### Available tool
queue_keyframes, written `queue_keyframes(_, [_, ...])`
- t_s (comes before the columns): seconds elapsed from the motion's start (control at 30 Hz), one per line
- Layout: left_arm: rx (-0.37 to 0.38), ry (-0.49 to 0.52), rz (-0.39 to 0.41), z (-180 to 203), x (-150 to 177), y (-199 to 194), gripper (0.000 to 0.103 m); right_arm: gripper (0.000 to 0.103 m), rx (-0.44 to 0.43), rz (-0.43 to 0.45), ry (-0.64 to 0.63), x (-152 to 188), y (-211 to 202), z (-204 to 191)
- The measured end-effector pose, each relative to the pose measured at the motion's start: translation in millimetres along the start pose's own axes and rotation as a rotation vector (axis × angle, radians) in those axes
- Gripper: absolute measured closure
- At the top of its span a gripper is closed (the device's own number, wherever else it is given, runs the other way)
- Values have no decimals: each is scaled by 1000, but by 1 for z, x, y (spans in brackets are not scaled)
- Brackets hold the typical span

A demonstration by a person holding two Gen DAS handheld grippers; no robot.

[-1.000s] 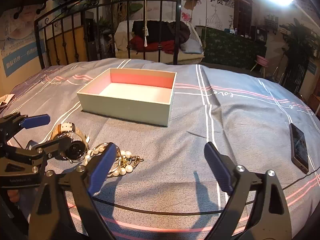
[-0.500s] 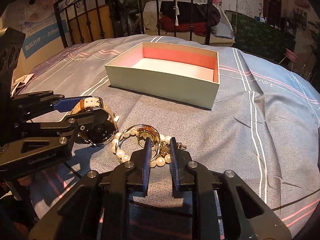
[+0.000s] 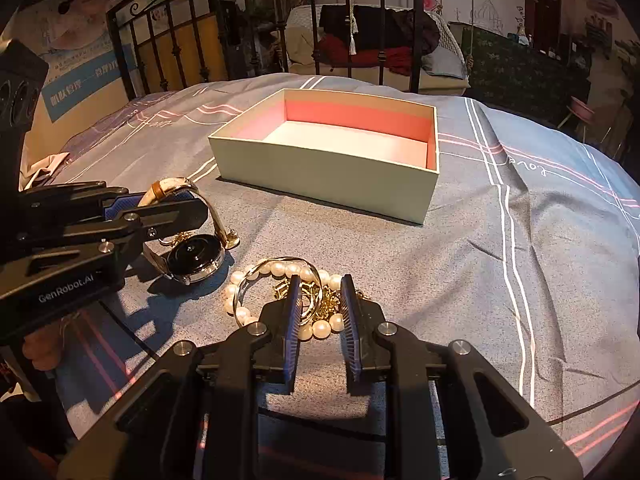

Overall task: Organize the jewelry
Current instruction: 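Carry the watch into the mint-green box and open the left gripper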

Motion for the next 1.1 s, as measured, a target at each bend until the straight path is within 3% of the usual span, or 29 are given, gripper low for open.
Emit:
queue_keyframes(0.17, [5, -22, 17, -2, -8, -7, 88, 83, -4, 8, -19, -2, -3, -4])
queue_keyframes(0.23, [14, -33, 24, -2, -10, -8, 88, 98, -11, 17, -25, -3, -6, -5])
queue_keyframes(0.33, [25, -48, 29, -2, -12, -10, 88, 102, -13, 41, -16, -7, -11, -3])
queue_keyframes(0.63, [63, -110, 47, -9, -23, -18, 88, 102, -60, 90, 19, -22, -23, -2])
queue_keyframes(0.8, [64, -124, 57, -17, -45, -14, 88, 102, -92, 105, 17, -54, -19, -1])
queue_keyframes(0.97, [10, -109, 67, -28, -88, 2, 88, 102, -51, 149, 12, -103, -5, 10])
queue_keyframes(1.1, [-17, -117, 34, -34, -114, 24, 87, 102, -4, 125, 20, -132, 19, 24])
Point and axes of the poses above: each gripper's, at about its wrist camera, not at the fingertips, and y roughly the way its jaws point, z to its right, x to its underside, the point moved 9 cm from there along y, roughly the way its jaws point, and after that the axes turned 1 degree about x, right-handed, at the moved point
